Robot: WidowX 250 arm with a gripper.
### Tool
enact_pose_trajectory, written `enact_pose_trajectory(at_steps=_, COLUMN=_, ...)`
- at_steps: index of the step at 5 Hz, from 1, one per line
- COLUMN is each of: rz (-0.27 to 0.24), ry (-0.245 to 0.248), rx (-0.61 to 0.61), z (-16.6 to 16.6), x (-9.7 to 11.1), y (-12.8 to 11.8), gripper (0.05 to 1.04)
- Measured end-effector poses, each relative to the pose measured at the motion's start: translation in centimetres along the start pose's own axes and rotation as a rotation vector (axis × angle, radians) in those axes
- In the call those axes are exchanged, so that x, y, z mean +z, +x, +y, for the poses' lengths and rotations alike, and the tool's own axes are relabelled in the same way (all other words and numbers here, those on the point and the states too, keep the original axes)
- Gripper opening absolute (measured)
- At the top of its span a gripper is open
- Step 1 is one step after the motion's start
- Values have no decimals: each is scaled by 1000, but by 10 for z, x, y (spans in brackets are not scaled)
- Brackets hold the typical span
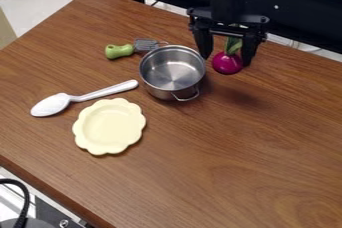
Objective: Move the onion into the plate
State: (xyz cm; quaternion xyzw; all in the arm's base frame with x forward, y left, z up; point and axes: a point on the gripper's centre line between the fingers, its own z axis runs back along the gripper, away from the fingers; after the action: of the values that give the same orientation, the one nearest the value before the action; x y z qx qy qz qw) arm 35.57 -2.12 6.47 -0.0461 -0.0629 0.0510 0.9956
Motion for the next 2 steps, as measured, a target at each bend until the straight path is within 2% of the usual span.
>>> enact_pose_trajectory(at_steps=1, rz=27, ry=4, rx=-1, z=1, x=-10, y=-4, gripper=1000)
enact_pose_trajectory(at_steps=2, rz=-11, ry=40, rx=-79, z=3, x=-11, y=4, gripper=1000)
